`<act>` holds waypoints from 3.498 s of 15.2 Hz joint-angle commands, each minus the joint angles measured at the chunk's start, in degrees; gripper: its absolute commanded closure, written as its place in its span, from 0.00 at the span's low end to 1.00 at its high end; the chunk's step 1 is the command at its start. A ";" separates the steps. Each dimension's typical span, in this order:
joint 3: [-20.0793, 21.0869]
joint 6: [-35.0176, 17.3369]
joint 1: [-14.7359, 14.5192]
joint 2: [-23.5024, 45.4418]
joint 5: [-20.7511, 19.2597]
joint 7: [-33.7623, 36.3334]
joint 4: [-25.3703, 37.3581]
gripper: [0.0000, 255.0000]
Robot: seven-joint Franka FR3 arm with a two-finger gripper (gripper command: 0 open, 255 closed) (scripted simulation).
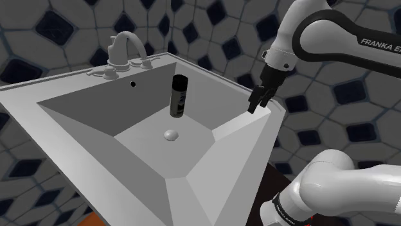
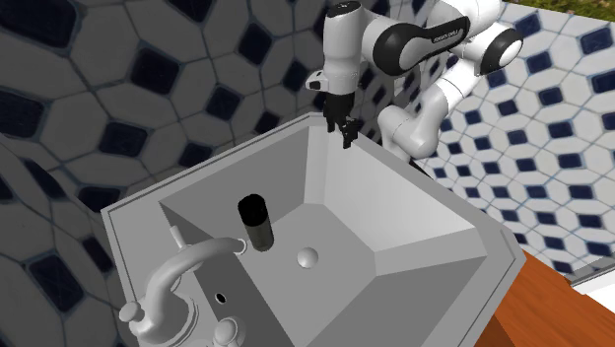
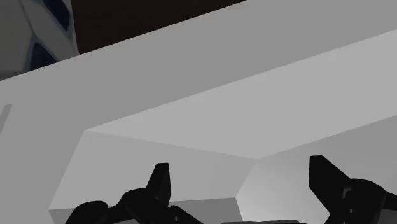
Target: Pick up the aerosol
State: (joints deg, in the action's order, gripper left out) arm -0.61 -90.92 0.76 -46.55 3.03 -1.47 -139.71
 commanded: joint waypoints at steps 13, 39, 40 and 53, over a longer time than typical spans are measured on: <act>6.26 -6.43 -1.34 27.23 0.10 6.88 21.30 0.00; 10.52 -4.43 -4.84 62.95 -7.38 15.80 58.41 1.00; 10.53 -4.38 -4.86 63.00 -7.39 15.82 58.51 1.00; 10.59 0.71 -5.16 63.97 -7.54 15.75 64.56 1.00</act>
State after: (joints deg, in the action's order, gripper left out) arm 9.95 -90.94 -4.36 17.50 -4.52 14.26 -75.82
